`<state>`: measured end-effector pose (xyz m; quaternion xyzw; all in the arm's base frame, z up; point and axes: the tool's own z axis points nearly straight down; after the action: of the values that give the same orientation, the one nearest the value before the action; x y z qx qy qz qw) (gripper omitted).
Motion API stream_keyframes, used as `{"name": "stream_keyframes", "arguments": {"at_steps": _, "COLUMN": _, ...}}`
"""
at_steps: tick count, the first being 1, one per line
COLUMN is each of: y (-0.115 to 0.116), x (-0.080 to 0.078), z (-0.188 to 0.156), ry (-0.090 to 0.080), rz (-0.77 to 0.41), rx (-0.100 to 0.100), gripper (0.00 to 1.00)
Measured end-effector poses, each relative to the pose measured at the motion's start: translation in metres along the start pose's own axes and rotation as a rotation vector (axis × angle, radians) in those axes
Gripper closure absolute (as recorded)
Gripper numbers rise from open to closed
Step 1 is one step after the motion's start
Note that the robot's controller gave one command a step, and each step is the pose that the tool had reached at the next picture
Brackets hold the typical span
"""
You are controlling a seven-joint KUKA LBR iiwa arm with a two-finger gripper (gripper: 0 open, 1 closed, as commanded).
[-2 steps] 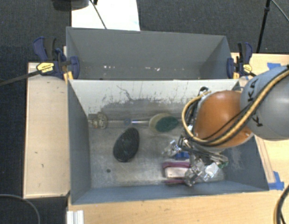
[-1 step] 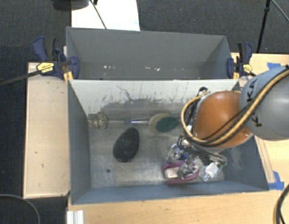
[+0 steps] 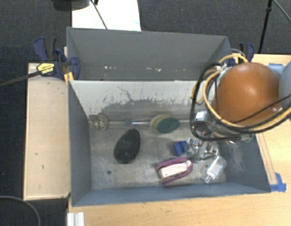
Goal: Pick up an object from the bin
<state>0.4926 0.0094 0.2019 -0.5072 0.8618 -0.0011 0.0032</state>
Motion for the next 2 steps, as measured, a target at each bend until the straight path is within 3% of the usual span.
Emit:
{"name": "stream_keyframes", "arguments": {"at_steps": 1, "y": 0.001, "x": 0.0, "z": 0.001, "ry": 0.002, "rz": 0.005, "rx": -0.004, "gripper": 0.0}}
{"name": "stream_keyframes", "arguments": {"at_steps": 2, "y": -0.017, "x": -0.066, "z": 0.095, "ry": 0.0, "rz": -0.162, "rx": -0.008, "gripper": 0.0}}
